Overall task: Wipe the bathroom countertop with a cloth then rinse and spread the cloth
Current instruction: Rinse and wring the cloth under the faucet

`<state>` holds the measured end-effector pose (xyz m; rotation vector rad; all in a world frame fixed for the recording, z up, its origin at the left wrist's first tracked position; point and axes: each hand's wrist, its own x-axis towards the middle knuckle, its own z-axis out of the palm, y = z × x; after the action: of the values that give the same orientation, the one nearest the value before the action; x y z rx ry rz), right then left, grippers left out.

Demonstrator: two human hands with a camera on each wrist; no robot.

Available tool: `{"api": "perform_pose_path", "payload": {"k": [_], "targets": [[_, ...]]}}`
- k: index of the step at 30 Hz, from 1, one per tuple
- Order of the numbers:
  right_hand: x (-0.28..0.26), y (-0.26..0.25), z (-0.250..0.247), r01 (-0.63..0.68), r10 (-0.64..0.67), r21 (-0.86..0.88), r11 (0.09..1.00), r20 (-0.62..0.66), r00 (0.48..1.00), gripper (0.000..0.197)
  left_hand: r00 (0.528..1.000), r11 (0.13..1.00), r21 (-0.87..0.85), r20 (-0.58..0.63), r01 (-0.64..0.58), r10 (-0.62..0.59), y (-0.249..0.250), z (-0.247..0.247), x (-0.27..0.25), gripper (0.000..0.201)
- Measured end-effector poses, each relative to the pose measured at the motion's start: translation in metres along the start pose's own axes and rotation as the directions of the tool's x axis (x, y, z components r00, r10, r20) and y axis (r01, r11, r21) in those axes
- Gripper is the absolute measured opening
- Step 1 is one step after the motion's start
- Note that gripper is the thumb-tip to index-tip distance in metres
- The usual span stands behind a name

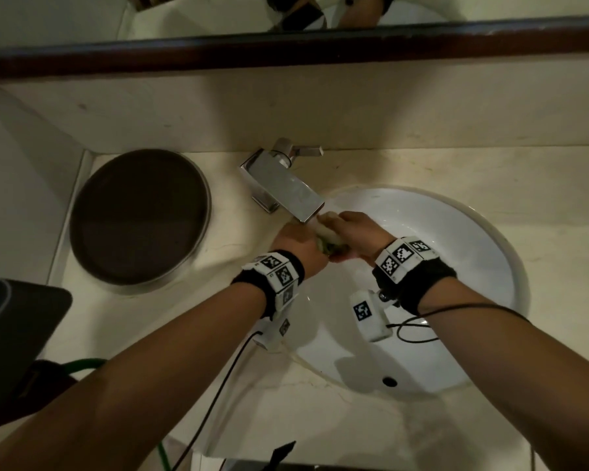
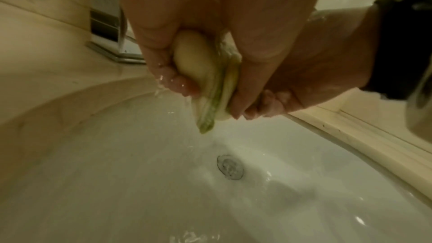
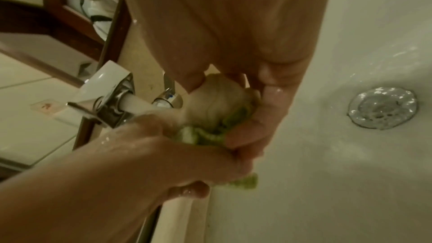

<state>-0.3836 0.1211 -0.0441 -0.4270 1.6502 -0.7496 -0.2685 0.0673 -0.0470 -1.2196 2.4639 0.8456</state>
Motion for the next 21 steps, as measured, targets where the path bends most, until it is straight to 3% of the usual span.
{"api": "perform_pose_path", "payload": {"k": [3, 6, 7, 9, 13, 16, 19, 21], "targets": [[0.003, 0.007, -0.001, 0.129, -0.129, 0.006, 0.992, -0.025, 0.991, 0.024, 0.986, 0.965, -0.238, 0.152, 0.106, -0.071, -0.007, -0.007, 0.004, 0.034], [-0.002, 0.010, -0.001, 0.190, -0.196, 0.110, 0.975, 0.039, 0.980, 0.015, 0.956, 0.756, -0.610, 0.285, 0.238, -0.071, -0.017, -0.018, -0.002, 0.023], [-0.004, 0.009, -0.001, 0.191, -0.204, 0.177, 0.966, 0.063, 0.977, 0.013, 0.946, 0.688, -0.670, 0.314, 0.279, -0.078, -0.020, -0.019, -0.004, 0.029], [-0.004, 0.007, -0.001, 0.168, -0.195, 0.256, 0.952, 0.083, 0.977, 0.011, 0.939, 0.642, -0.698, 0.329, 0.317, -0.105, -0.022, -0.016, -0.006, 0.034], [-0.003, 0.006, 0.004, 0.052, -0.067, 0.271, 0.961, 0.046, 0.997, 0.019, 0.973, 0.797, -0.567, 0.203, 0.207, -0.107, -0.015, -0.011, -0.006, 0.020], [-0.003, 0.013, 0.003, -0.058, 0.038, 0.313, 0.948, 0.070, 0.997, 0.035, 0.989, 0.943, -0.299, 0.065, 0.145, -0.131, -0.010, -0.009, -0.005, 0.011], [-0.004, 0.019, -0.003, -0.151, 0.106, 0.407, 0.901, 0.130, 0.986, 0.050, 0.994, 0.994, -0.060, -0.065, 0.087, -0.091, -0.007, -0.009, -0.004, 0.023], [-0.003, 0.020, -0.007, -0.202, 0.140, 0.460, 0.865, 0.166, 0.976, 0.053, 0.998, 0.996, 0.087, -0.060, 0.017, -0.012, -0.004, -0.013, -0.006, 0.026]]}}
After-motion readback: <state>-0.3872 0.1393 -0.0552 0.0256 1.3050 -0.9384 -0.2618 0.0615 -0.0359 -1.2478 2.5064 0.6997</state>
